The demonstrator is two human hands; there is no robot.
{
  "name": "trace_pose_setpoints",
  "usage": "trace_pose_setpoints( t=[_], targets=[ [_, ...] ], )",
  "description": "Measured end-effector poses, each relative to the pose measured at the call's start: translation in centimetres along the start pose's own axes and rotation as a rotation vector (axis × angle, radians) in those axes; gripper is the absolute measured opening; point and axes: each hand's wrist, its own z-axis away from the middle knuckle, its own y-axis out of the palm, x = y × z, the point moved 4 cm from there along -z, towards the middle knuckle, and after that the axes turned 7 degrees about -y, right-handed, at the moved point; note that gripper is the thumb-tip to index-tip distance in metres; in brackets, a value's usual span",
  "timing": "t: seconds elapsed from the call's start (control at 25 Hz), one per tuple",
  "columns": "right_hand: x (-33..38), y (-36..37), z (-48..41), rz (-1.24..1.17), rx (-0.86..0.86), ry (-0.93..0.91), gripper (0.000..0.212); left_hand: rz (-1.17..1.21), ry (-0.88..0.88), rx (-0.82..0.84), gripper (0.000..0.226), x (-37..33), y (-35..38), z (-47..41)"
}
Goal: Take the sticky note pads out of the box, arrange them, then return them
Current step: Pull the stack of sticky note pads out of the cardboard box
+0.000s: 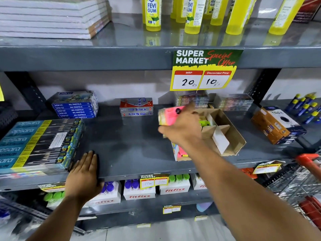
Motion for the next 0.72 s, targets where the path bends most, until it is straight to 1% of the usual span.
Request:
trace_pose_setpoints(
  t=[0.08, 0.16, 0.24, 0.4, 0.56, 0.72],
  targets=[
    [2.3, 3.3, 0.4, 0.056, 0.153, 0.040, 0.135, 0.006, 0.020, -0.014, 0.091, -0.1, 0.0, 0.1],
    [2.9, 6.4, 1.5, 0.068, 0.295, 0.120, 0.139, 0.006, 0.028, -0.010, 0.101, -0.1, 0.1, 0.2],
    [2.2, 8.9, 2.7, 0.079, 0.379, 0.206, 0.139, 0.007, 0.018, -0.016, 0.101, 0.0, 0.1, 0.1],
    [0.3, 11.2, 4.3, 0.167, 0.423, 0.268, 0.136, 0.019, -0.014, -0.027, 0.089, 0.3, 0.3, -0.1],
    [-0.6, 11.9, 4.7, 0.271, 0.408, 0.257, 0.136, 0.002, 0.003, -0.023, 0.091, 0.6, 0.9, -0.3],
    [-0.5, 12.0, 4.5, 0.275, 0.392, 0.265, 0.140, -0.002, -0.004, -0.018, 0.093, 0.6, 0.9, -0.3]
  ],
)
